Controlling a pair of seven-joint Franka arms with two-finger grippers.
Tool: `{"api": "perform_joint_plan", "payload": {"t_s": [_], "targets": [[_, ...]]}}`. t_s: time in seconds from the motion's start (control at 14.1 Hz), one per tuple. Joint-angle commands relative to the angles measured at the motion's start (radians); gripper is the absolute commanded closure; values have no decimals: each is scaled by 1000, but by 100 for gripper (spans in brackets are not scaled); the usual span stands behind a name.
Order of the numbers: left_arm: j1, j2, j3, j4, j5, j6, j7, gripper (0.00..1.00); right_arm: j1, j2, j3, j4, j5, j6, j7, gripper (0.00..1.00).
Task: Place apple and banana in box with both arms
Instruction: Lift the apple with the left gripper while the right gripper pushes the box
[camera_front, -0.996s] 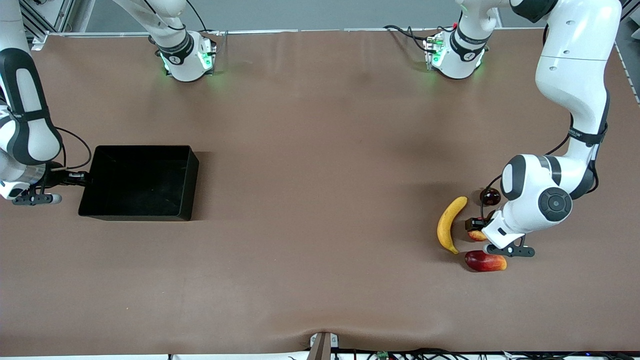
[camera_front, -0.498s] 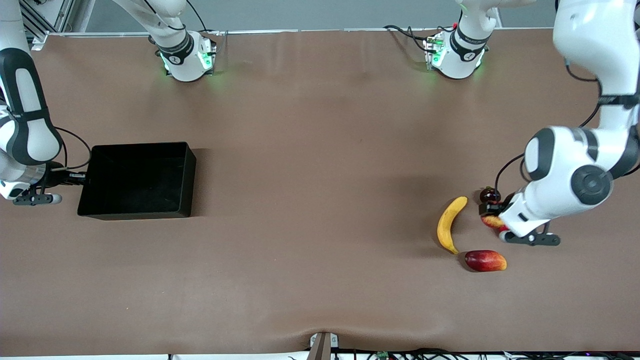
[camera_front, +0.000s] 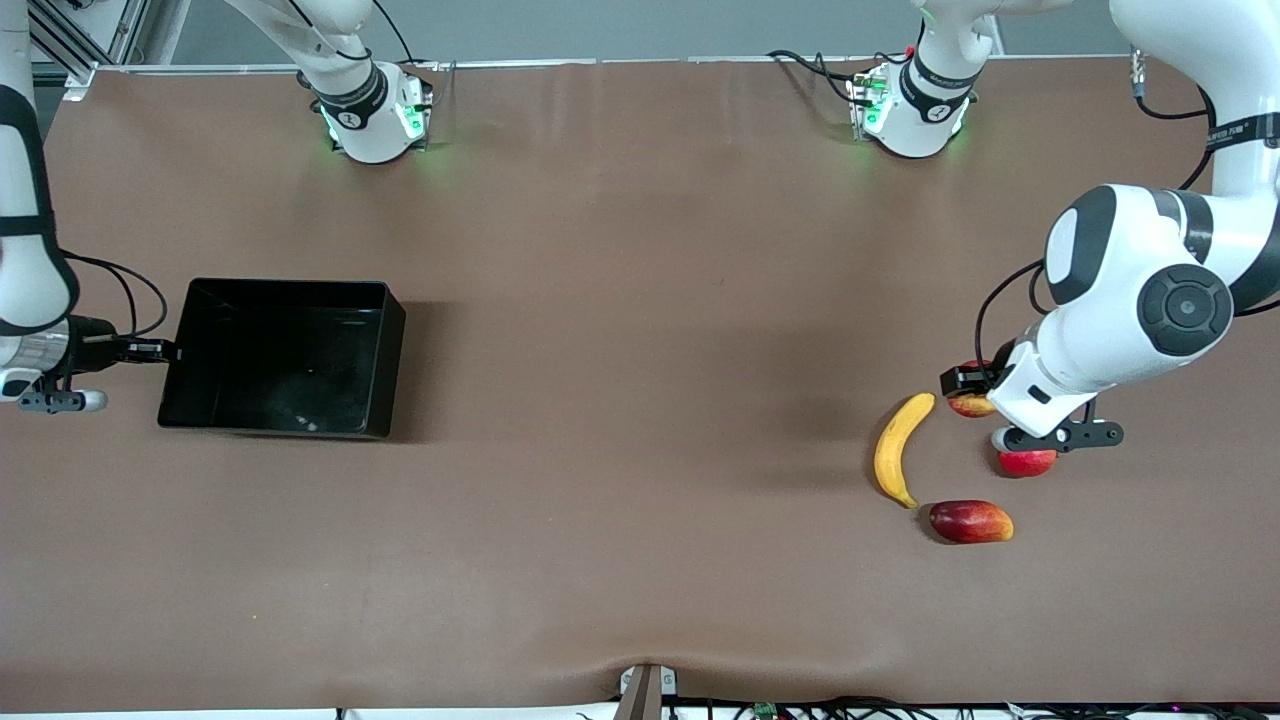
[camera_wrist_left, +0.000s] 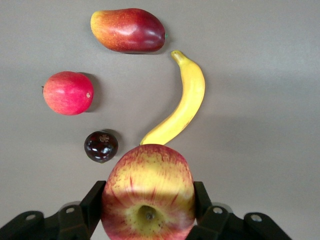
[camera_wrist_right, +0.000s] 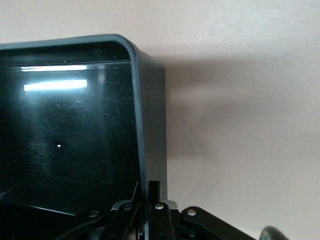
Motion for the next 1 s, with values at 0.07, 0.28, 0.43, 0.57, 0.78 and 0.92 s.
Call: {"api": "perform_joint_plan", "payload": {"t_s": [0.07, 0.28, 0.43, 0.57, 0.78, 0.92], "targets": [[2, -40, -31, -1, 5, -31, -90, 100, 66, -25, 7, 15, 77, -74, 13, 100], [2, -52, -62, 4, 5, -44, -159, 100, 156, -31, 5, 12, 117, -83, 13, 100], [2, -57, -65, 4, 5, -44, -188, 100, 240, -46, 5, 12, 117, -97, 105, 100], [1, -58, -66, 4, 5, -45, -189, 100, 347, -46, 5, 9, 117, -113, 240, 100], [2, -63, -89, 10, 4, -70, -229, 100, 492, -45, 4, 12, 203, -79, 399, 100], [4, -64, -92, 13, -1, -81, -231, 100, 581, -40, 4, 12, 223, -27, 471, 100]]}}
